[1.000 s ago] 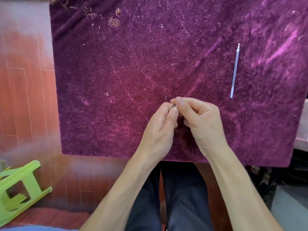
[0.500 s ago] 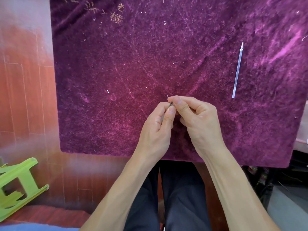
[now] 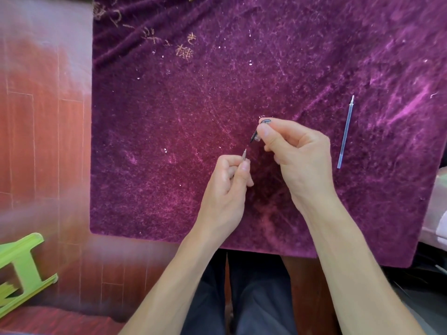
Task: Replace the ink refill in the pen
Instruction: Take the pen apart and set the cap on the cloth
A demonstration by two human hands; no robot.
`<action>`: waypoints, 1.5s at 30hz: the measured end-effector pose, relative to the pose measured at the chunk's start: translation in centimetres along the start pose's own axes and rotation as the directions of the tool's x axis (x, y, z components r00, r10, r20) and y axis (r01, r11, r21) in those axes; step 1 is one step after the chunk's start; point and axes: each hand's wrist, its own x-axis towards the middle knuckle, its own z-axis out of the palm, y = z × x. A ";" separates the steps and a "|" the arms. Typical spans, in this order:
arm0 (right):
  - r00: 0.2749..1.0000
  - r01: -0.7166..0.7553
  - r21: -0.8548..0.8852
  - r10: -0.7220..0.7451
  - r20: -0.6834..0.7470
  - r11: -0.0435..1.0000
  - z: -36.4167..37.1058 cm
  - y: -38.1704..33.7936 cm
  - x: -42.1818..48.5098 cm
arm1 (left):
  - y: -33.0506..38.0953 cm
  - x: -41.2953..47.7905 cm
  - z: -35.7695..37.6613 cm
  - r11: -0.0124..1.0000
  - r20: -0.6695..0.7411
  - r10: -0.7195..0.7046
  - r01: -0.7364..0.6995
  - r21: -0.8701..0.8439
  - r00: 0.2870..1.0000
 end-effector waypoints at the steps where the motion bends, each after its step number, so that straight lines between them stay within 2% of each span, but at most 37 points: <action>1: 1.000 0.020 -0.022 -0.021 -0.009 1.000 0.3 -0.5 0.9 | 0.0 0.1 -0.2 1.000 -0.019 -0.019 0.019 -0.003 1.000; 6: 0.993 0.085 -0.186 -0.098 -0.063 0.979 1.8 -2.9 5.3 | 0.1 0.2 -0.9 0.994 -0.020 -0.073 0.071 -0.087 0.997; 16: 0.980 0.140 -0.455 -0.189 -0.063 0.879 4.1 -4.3 9.9 | 0.4 1.0 -1.2 0.985 -0.054 -0.106 0.097 -0.143 0.993; 34: 0.965 0.166 -0.564 -0.251 -0.076 0.809 5.2 -4.6 9.9 | -0.2 0.6 -1.0 0.987 -0.062 -0.098 0.089 -0.137 0.993; 45: 0.960 0.144 -0.508 -0.244 -0.136 0.849 4.3 -4.8 8.8 | -0.2 0.3 -1.0 0.989 -0.068 -0.087 0.077 -0.125 0.994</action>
